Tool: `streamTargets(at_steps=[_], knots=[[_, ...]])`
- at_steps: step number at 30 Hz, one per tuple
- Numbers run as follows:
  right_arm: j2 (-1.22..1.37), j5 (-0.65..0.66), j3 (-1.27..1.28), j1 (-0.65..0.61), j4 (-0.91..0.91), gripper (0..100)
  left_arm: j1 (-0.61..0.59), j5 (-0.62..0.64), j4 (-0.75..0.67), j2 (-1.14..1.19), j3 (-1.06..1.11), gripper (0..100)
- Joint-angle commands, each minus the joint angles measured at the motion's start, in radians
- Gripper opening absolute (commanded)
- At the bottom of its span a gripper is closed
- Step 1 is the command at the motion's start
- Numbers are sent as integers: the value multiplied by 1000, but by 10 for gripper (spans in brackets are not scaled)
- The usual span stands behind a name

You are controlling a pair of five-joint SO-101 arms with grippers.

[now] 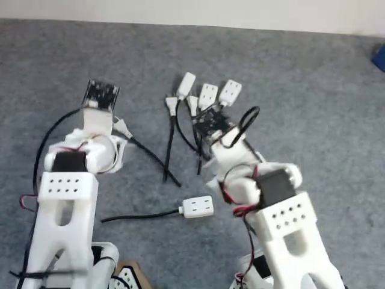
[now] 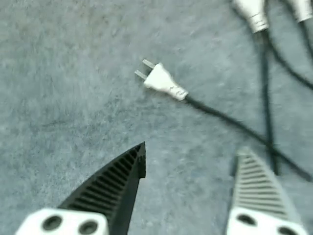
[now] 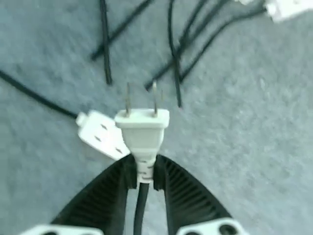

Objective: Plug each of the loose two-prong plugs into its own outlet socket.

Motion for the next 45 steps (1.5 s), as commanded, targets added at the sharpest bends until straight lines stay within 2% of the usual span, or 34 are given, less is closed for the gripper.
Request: streamTargets(at_steps=[1,5,8,13,16,27,36,45], knots=[[-68,-31,99,-35,-199,6,65,55,195,-54,-185,404],[-77,-54,197,-38,-377,6,67,52,198,-225,-108,441],[-70,-75,243,-88,-456,6,67,18,164,-409,16,450],[-39,-77,308,-191,-519,6,76,3,66,-687,298,448],[-13,-78,315,-234,-522,6,130,3,25,-771,403,447],[44,-78,320,-252,-524,6,148,3,15,-722,394,424],[41,-80,311,-302,-489,6,148,-21,-130,-576,458,418],[-13,-80,226,-286,-403,6,147,-31,-166,-484,458,416]])
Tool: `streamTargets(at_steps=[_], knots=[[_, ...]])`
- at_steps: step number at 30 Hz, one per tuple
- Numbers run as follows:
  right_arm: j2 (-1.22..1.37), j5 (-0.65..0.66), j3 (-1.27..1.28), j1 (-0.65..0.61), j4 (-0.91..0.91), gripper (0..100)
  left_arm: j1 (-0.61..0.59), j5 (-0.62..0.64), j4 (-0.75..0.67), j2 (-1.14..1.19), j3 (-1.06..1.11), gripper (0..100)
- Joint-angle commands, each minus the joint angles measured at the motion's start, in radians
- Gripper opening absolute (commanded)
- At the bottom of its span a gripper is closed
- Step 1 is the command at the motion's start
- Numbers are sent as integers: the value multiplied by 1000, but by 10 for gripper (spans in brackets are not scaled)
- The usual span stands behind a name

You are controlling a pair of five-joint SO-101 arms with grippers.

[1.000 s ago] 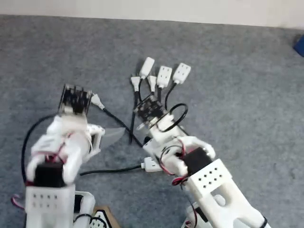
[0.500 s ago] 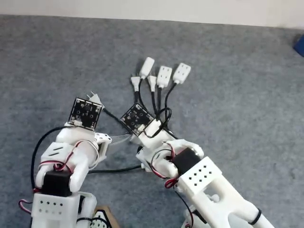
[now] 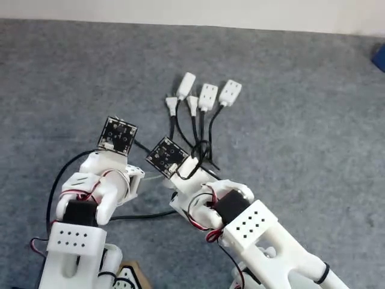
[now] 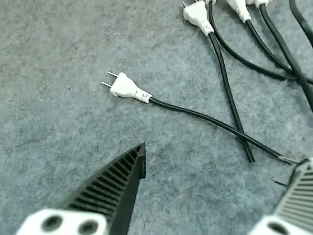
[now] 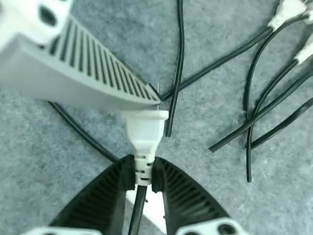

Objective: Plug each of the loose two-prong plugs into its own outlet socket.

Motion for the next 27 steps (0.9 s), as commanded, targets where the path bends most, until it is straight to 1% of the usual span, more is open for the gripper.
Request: streamTargets(at_steps=[1,5,9,15,18,21,27], knots=[[-54,-11,-107,7,54,6,21,-9,-20,10,-2,415],[-59,-3,-193,47,125,6,22,-9,-20,10,1,415],[-59,-3,-251,42,180,6,24,-9,-20,16,2,415],[-58,0,-275,42,194,6,24,-9,-18,16,4,415],[-47,34,-288,42,196,6,24,-9,-18,12,2,415],[19,37,-329,42,231,6,24,-9,-18,12,2,415],[96,34,-400,41,237,6,24,-9,-18,18,4,415]])
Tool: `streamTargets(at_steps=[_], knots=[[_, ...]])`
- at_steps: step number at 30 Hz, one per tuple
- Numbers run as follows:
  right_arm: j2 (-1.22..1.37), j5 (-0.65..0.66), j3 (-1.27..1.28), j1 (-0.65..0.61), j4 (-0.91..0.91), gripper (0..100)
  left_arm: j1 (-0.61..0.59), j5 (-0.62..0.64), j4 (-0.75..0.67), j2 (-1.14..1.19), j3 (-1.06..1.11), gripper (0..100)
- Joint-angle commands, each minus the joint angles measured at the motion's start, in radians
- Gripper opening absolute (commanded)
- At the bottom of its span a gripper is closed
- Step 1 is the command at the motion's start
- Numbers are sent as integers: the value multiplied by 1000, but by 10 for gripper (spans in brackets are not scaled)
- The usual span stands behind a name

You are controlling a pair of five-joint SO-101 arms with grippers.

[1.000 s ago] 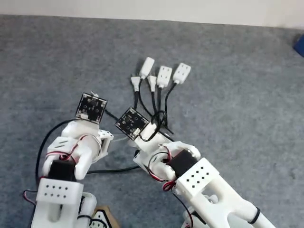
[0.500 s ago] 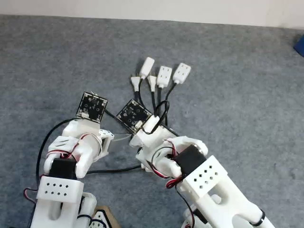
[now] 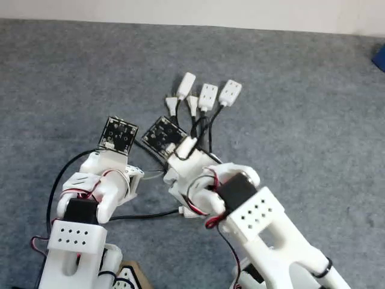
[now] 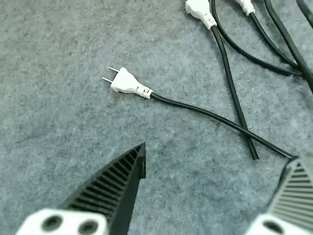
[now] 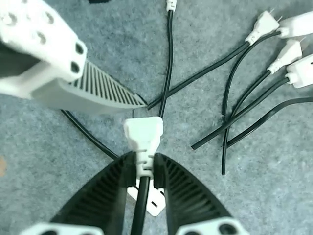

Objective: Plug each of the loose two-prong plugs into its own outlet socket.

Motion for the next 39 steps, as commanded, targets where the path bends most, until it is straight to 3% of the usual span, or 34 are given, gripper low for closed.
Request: streamTargets(at_steps=[1,5,15,22,28,31,36,39], knots=[[5,11,-76,13,5,6,24,-8,-8,-1,2,415],[13,17,-76,13,42,6,67,-9,-8,-8,28,415],[2,9,-68,13,67,6,18,-5,-37,-8,10,415],[15,-14,-77,-8,28,6,154,-5,-29,-1,21,415],[15,-12,-70,-13,35,6,177,-8,-29,-4,44,414],[15,-9,-68,-12,68,6,105,-8,-35,-8,38,414],[15,69,-68,65,127,6,-136,2,-57,-4,45,414],[15,164,-68,87,160,6,-177,14,-64,-1,71,414]])
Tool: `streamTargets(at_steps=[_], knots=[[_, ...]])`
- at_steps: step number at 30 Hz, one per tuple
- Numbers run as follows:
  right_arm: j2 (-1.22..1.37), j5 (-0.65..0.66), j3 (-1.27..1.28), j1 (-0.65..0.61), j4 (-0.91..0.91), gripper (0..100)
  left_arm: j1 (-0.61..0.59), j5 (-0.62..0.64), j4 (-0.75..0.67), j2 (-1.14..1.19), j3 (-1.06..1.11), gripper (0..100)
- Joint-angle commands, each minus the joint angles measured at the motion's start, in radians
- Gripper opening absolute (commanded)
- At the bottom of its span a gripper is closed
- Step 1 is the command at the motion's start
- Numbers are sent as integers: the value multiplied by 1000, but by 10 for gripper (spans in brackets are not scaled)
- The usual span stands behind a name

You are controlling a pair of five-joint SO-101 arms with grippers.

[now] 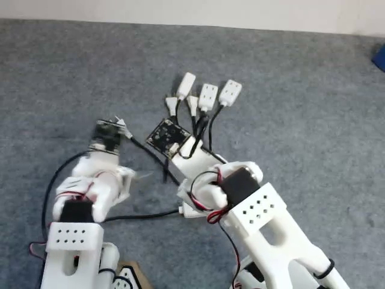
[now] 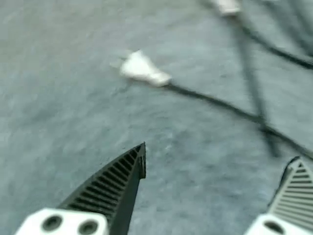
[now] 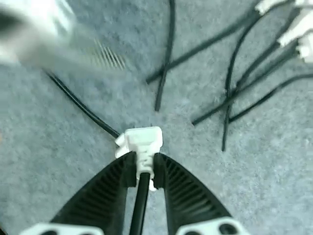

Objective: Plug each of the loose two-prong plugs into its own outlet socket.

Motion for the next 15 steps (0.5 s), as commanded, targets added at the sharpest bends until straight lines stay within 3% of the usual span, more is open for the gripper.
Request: streamTargets(at_steps=[1,7,15], knots=[[-1,124,-51,28,41,6,-67,8,-26,-2,19,414],[74,338,-53,22,125,6,-71,-20,-28,-2,22,414],[159,381,-61,-56,76,7,-71,-20,-28,-1,27,414]])
